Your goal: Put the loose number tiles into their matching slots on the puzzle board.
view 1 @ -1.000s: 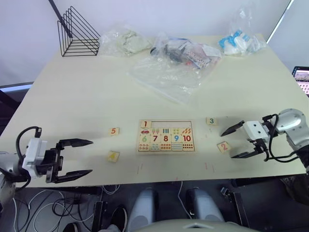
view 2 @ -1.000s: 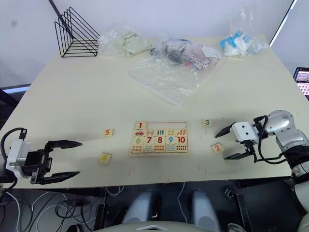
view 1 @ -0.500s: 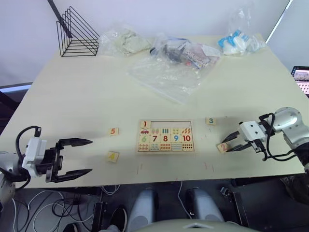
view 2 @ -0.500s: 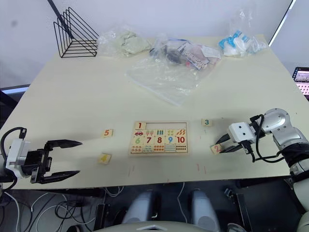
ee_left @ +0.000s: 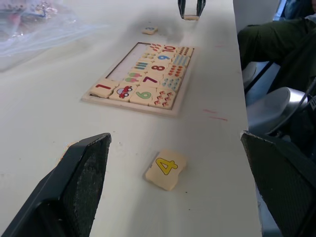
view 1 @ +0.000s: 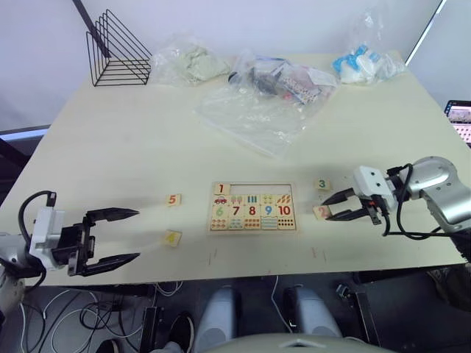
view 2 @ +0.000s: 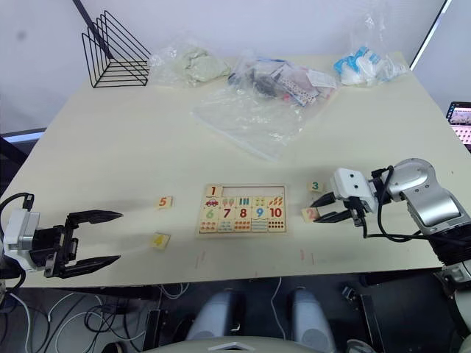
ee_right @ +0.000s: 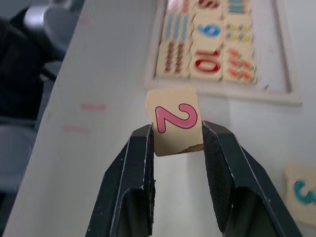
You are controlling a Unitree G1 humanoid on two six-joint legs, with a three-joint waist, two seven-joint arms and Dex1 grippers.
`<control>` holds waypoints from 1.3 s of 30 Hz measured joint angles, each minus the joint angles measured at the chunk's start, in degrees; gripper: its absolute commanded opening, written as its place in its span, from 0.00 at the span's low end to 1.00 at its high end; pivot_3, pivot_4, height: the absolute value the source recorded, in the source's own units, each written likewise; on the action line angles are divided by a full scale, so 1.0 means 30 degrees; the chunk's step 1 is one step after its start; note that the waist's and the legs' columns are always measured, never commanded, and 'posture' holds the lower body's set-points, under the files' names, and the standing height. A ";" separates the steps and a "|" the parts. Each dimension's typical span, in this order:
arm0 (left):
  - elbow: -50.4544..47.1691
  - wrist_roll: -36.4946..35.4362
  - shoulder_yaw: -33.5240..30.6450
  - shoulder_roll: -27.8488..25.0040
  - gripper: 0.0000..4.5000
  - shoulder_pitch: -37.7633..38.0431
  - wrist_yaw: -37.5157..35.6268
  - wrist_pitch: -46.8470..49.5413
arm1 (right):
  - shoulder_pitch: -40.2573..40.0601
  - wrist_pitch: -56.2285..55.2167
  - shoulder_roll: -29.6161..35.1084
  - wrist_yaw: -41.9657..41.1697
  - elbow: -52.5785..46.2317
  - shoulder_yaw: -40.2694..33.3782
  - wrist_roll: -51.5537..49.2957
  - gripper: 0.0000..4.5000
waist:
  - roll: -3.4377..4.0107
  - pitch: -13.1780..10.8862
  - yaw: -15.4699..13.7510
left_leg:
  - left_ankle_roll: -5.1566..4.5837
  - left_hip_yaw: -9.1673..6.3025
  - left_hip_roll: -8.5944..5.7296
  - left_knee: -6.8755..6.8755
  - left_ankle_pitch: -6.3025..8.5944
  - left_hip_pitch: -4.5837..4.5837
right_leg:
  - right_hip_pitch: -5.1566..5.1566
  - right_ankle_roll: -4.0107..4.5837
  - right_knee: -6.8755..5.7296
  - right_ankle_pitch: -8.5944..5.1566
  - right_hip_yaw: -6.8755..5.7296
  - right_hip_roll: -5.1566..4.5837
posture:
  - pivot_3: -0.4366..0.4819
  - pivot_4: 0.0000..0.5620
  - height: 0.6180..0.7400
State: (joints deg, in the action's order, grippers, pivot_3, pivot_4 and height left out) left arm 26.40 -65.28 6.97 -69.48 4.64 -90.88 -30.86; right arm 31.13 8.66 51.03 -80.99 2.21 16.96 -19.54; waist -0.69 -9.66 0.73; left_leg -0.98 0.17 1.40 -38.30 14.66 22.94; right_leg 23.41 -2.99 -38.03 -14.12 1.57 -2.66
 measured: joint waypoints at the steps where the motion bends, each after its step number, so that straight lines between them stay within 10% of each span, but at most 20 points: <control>1: -0.0039 0.0006 -0.0055 0.0057 1.00 0.0016 -0.0001 0.0166 | 0.0120 0.0620 -0.0127 0.0335 -0.0463 -0.0018 -0.0022 0.19 | -0.0002 0.0001 -0.0001 | 0.0000 0.0001 -0.0001 0.0000 0.0000 0.0000 | 0.0000 0.0000 0.0001 0.0000 0.0000 0.0000 | 0.48 0.27 1.00; 23: -0.1314 0.1268 -0.5956 0.3071 1.00 0.2041 -0.0007 0.3925 | 0.9038 1.7250 -0.6770 0.7559 -0.3095 0.5411 0.3690 0.19 | -0.0025 0.0007 0.0143 | 0.0003 -0.0167 -0.0007 -0.0023 -0.0002 0.0287 | 0.0249 0.0017 -0.0010 0.0003 -0.0092 -0.0011 | 0.48 0.27 1.00; 39: -0.2690 0.3381 -0.8161 0.5169 1.00 0.1446 -0.0006 0.6035 | 1.1905 2.0741 -1.1596 0.9901 0.0254 0.7730 0.3888 0.19 | -0.0040 0.0015 0.0374 | 0.0005 -0.0187 -0.0034 -0.0022 -0.0003 0.0293 | 0.0239 0.0033 -0.0025 0.0013 -0.0158 -0.0019 | 0.48 0.27 1.00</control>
State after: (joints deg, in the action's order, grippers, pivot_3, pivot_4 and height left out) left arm 18.34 -55.14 -17.51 -53.97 8.98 -90.90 -12.75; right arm 66.85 70.88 16.24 -51.28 2.97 40.15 -7.88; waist -0.81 -9.61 1.85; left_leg -0.97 -0.39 1.30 -38.36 14.65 23.82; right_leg 24.13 -2.90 -38.10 -14.09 1.10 -2.71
